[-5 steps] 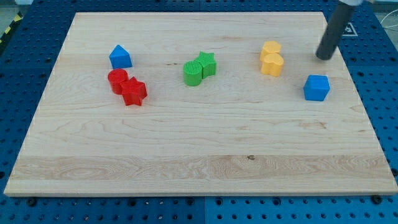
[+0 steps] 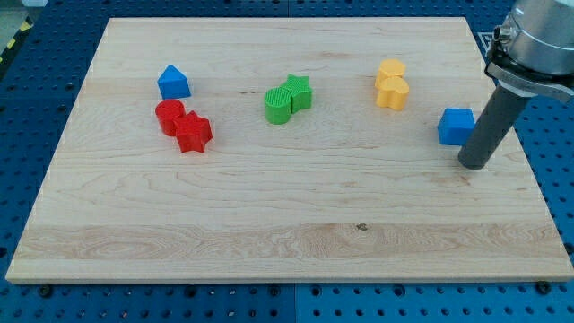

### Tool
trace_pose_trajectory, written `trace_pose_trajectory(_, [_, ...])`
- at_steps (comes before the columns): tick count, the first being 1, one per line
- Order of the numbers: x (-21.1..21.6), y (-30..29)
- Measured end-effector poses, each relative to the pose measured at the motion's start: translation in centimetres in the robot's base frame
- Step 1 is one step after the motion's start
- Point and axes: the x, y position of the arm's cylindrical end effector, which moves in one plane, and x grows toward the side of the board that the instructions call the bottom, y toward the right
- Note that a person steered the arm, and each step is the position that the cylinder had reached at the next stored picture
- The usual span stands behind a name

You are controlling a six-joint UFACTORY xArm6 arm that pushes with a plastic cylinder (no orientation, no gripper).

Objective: Move the blue cube closer to the blue triangle

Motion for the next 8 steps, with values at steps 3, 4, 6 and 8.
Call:
trace_pose_trajectory(3, [-3.0, 0.1])
trace_pose_trajectory(4, [-3.3, -0.1])
trace_pose_trajectory(6, [-3.4, -3.0])
trace_pose_trajectory(8, [-4.7, -0.3])
